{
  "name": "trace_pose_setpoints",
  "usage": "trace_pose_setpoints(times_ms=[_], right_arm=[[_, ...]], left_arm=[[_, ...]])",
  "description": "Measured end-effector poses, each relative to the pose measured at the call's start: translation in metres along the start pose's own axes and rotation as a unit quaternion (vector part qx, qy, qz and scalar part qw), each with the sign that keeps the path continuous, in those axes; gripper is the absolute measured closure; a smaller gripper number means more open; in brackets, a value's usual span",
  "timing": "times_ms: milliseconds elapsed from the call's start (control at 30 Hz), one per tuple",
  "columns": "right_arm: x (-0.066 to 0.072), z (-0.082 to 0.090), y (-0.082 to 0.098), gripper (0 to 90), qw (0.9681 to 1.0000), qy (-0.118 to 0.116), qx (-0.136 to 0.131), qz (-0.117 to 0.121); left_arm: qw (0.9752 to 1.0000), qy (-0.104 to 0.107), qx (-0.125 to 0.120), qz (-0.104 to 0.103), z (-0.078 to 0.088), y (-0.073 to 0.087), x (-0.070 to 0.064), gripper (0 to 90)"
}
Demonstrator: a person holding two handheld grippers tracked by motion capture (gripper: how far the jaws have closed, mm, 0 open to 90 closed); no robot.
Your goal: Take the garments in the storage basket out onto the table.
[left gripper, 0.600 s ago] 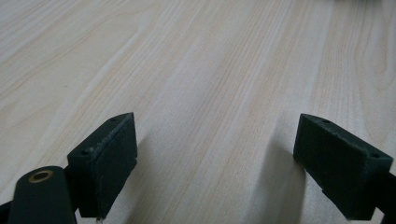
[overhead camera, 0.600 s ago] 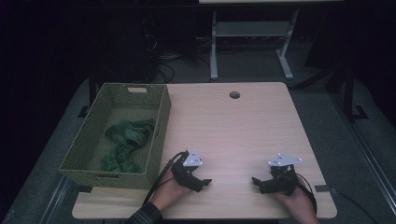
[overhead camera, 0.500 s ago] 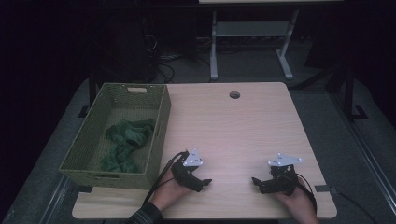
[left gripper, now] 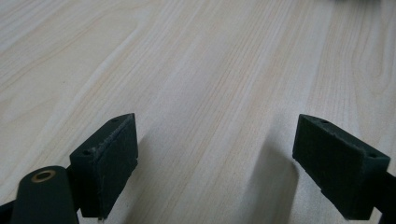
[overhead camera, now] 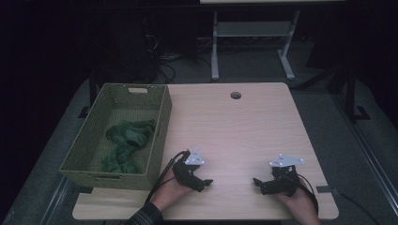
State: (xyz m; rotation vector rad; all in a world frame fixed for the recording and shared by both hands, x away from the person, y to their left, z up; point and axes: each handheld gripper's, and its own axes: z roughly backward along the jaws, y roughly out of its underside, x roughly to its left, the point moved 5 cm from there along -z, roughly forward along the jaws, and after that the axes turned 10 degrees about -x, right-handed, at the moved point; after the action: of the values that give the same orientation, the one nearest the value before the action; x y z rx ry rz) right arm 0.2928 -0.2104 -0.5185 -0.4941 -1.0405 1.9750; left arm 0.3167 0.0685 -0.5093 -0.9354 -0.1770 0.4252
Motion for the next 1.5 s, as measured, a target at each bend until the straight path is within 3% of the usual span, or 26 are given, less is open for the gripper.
trace_pose_setpoints(times_ms=[200,400,1200,1500], right_arm=[[0.000,0.000,0.000,0.8,1.0000,0.000,0.000,0.000],[0.000,0.000,0.000,0.8,1.0000,0.000,0.000,0.000],[0.000,0.000,0.000,0.8,1.0000,0.000,0.000,0.000],[0.000,0.000,0.000,0.8,1.0000,0.000,0.000,0.000]], left_arm=[[1.0000,0.001,0.008,0.003,0.001,-0.003,0.002,13.7],[0.9999,-0.007,-0.004,0.011,0.008,-0.010,0.005,14.1],[1.0000,0.001,0.002,-0.002,0.025,-0.029,0.004,14.5],[1.0000,0.002,0.000,0.002,0.033,-0.038,0.007,14.6]])
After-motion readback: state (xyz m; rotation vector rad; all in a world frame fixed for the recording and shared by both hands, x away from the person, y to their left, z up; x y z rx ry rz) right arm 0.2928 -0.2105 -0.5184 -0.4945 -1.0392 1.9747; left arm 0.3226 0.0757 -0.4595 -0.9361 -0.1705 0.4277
